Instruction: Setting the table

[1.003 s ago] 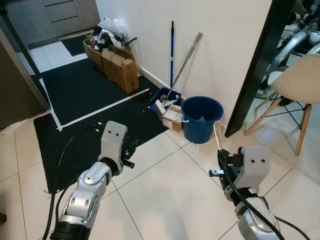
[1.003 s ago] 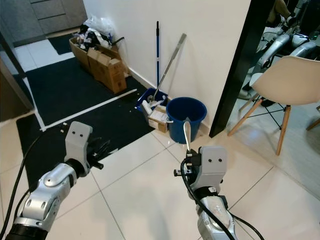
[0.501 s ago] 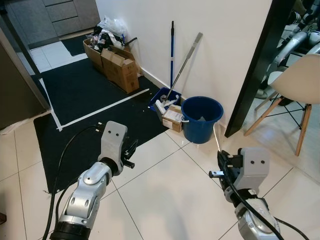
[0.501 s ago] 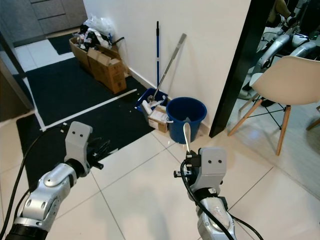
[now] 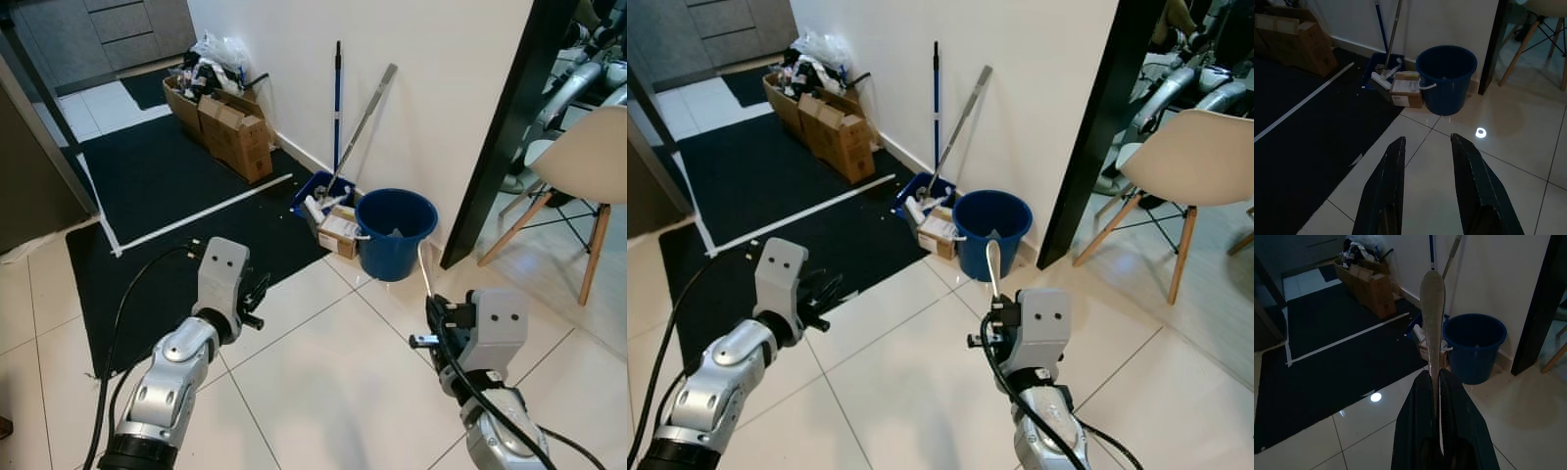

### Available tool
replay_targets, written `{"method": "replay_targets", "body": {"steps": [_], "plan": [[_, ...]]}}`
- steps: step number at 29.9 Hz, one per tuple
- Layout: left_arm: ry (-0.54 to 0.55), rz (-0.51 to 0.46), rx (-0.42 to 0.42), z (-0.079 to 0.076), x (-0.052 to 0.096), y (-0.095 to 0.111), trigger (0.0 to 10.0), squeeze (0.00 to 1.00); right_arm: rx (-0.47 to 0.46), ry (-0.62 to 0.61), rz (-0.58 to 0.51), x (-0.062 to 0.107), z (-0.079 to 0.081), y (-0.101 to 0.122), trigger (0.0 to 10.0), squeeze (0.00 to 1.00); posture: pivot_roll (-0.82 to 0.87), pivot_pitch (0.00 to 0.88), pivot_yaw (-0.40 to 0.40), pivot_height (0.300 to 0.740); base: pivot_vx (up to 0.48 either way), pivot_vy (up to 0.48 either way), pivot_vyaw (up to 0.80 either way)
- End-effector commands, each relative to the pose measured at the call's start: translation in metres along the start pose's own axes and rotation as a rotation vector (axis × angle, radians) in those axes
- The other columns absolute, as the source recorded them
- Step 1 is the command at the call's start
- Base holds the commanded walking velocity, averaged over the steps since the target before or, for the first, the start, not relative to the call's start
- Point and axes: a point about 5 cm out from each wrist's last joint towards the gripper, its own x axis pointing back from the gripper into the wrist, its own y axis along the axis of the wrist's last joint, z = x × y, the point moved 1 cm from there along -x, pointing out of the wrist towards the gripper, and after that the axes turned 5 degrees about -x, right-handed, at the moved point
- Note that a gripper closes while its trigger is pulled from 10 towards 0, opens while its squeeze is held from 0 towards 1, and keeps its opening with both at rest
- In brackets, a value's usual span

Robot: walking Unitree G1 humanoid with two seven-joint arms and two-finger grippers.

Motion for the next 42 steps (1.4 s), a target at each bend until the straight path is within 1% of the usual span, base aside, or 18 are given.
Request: {"method": "replay_targets", "body": {"steps": [1,42], "plan": [[0.003,0.021,-0.006,0.0011,0.0014,-0.0061,10.0,0.00,0.009,0.008,0.004,0.0012,0.0016,-0.0005,10.0,0.00,-0.15,0.129,0.167,0.740,0.000,0.000,0.00],[0.010,0.020,-0.002,0.0016,0.0001,-0.0058,10.0,0.00,0.010,0.007,0.003,0.0004,0.0015,0.0002,10.0,0.00,-0.15,0.132,0.165,0.740,0.000,0.000,0.00]]}}
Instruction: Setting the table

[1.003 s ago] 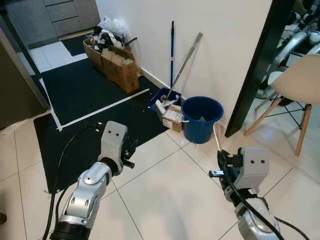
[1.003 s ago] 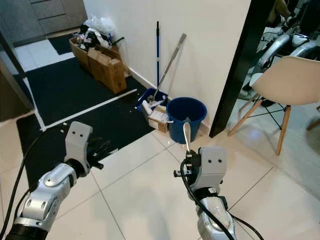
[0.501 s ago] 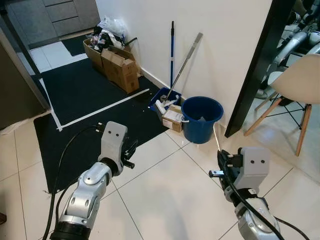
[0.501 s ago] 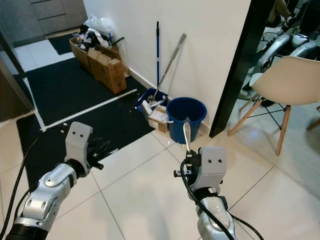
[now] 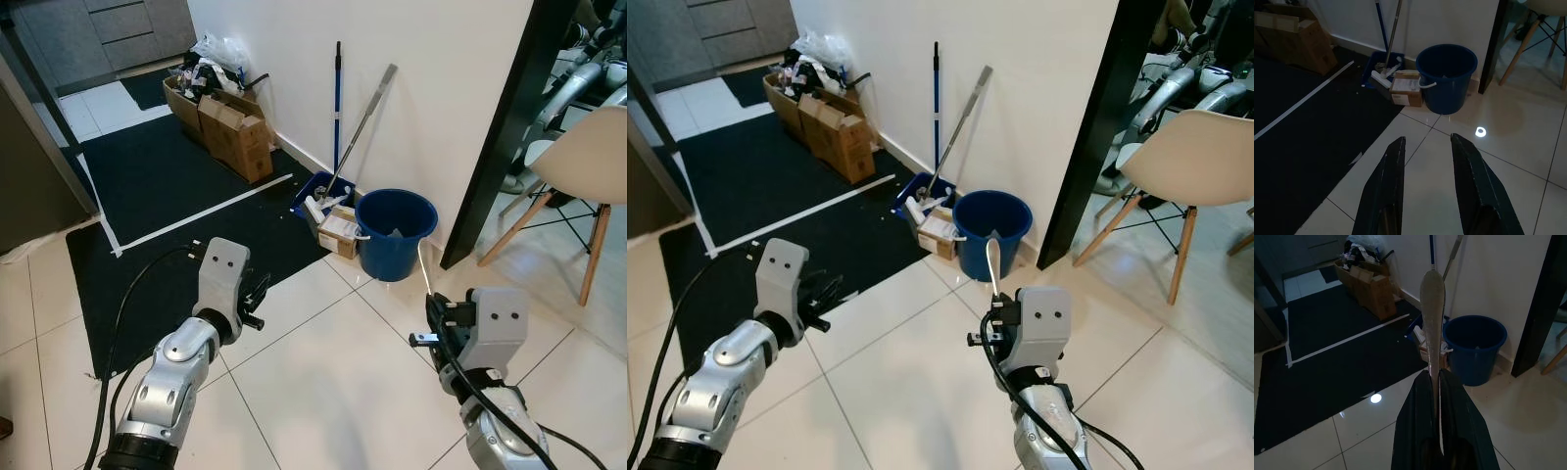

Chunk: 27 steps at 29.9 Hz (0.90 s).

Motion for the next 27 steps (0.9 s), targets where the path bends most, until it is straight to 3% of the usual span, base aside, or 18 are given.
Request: {"method": "replay_targets", "body": {"steps": [1,27], "plan": [[0.009,0.013,-0.005,0.0021,0.0009,-0.0043,10.0,0.00,0.009,0.005,0.008,0.0012,0.0012,-0.0012,10.0,0.00,-0.15,0.132,0.165,0.740,0.000,0.000,0.00],[0.013,0.012,-0.004,0.0024,0.0009,-0.0039,10.0,0.00,0.008,0.010,0.009,0.0005,0.0019,-0.0011,10.0,0.00,-0.15,0.131,0.160,0.740,0.000,0.000,0.00]]}}
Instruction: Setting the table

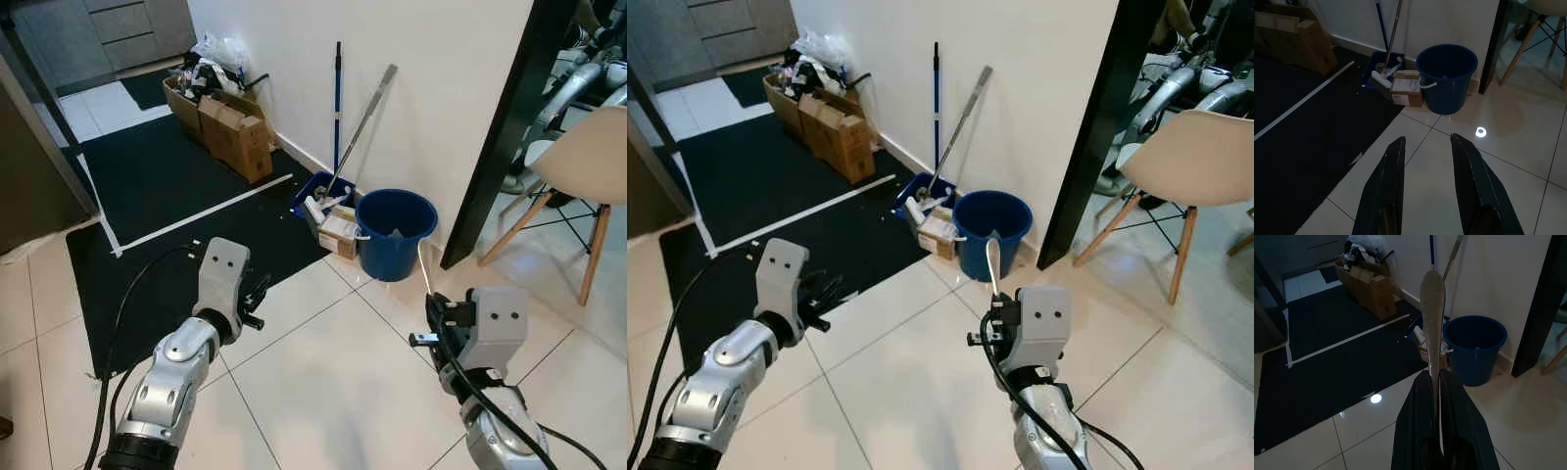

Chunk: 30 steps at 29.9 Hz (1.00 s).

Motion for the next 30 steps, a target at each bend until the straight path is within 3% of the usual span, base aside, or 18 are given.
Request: {"method": "replay_targets", "body": {"steps": [1,12,18,30], "plan": [[0.013,0.012,-0.004,0.0023,0.0010,-0.0040,10.0,0.00,0.008,0.010,0.010,0.0007,0.0018,-0.0014,10.0,0.00,-0.15,0.131,0.160,0.740,0.000,0.000,0.00],[0.017,0.024,0.007,0.0036,0.0025,-0.0059,10.0,0.00,0.008,0.016,0.008,0.0000,0.0028,-0.0011,10.0,0.00,-0.14,0.125,0.158,0.740,0.000,0.000,0.00],[0.034,0.072,0.070,0.0089,0.0031,-0.0102,10.0,0.00,0.008,0.015,0.006,-0.0011,0.0023,-0.0004,10.0,0.00,-0.14,0.124,0.156,0.740,0.000,0.000,0.00],[0.003,0.094,-0.027,0.0072,0.0036,-0.0088,10.0,0.00,-0.004,0.012,0.005,-0.0025,0.0041,-0.0016,10.0,0.00,-0.09,0.127,0.158,0.740,0.000,0.000,0.00]]}}
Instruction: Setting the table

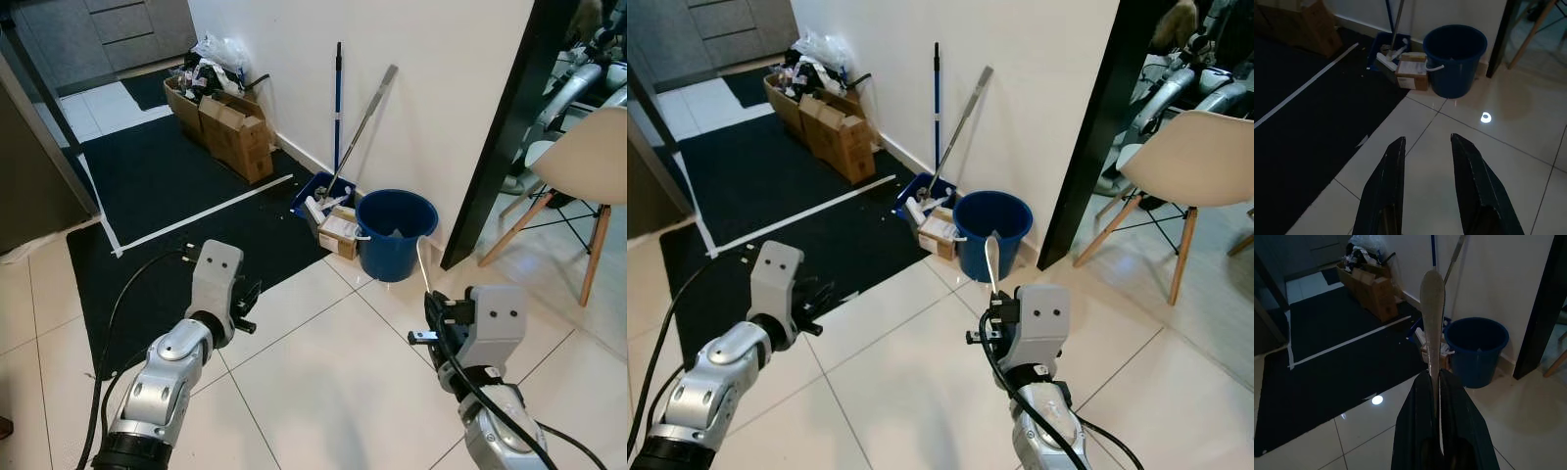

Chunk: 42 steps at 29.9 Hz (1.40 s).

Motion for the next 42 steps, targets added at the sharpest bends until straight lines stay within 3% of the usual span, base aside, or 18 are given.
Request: {"method": "replay_targets", "body": {"steps": [1,12,21,25,26,29,34,42], "plan": [[-0.013,0.007,-0.020,0.000,0.002,0.000,10.0,0.00,0.000,0.003,0.012,0.000,0.002,-0.003,10.0,0.00,-0.08,0.128,0.157,0.740,0.000,0.000,0.00],[0.040,-0.026,0.002,0.005,0.004,0.005,10.0,0.00,-0.017,-0.066,0.026,0.005,-0.012,-0.009,10.0,0.00,-0.05,0.113,0.154,0.740,0.000,0.000,0.00],[0.113,0.000,0.063,0.017,0.011,-0.006,10.0,0.00,0.009,-0.041,0.025,0.005,-0.018,-0.005,10.0,0.00,-0.06,0.118,0.141,0.740,0.000,0.000,0.00],[0.129,-0.017,0.081,0.017,0.013,-0.005,10.0,0.00,-0.013,0.082,0.056,0.006,-0.005,-0.007,10.0,0.00,-0.07,0.117,0.138,0.740,0.000,0.000,0.00],[0.165,-0.038,0.135,0.024,0.014,-0.002,10.0,0.00,-0.023,0.260,0.110,0.015,0.015,-0.012,10.0,0.00,-0.07,0.119,0.132,0.740,0.000,0.000,0.00],[0.187,-0.048,0.175,0.028,0.015,-0.001,10.0,0.00,-0.025,0.314,0.131,0.020,0.021,-0.015,10.0,0.00,-0.06,0.119,0.128,0.740,0.000,0.000,0.00],[0.195,-0.044,0.246,0.032,0.018,-0.002,10.0,0.00,-0.013,0.259,0.116,0.016,0.013,-0.014,10.0,0.00,-0.07,0.119,0.126,0.740,0.000,0.000,0.00],[0.155,-0.037,0.210,0.020,0.020,-0.004,10.0,0.00,0.003,0.198,0.083,0.009,0.004,-0.008,10.0,0.00,-0.06,0.118,0.121,0.740,0.000,0.000,0.00]]}}
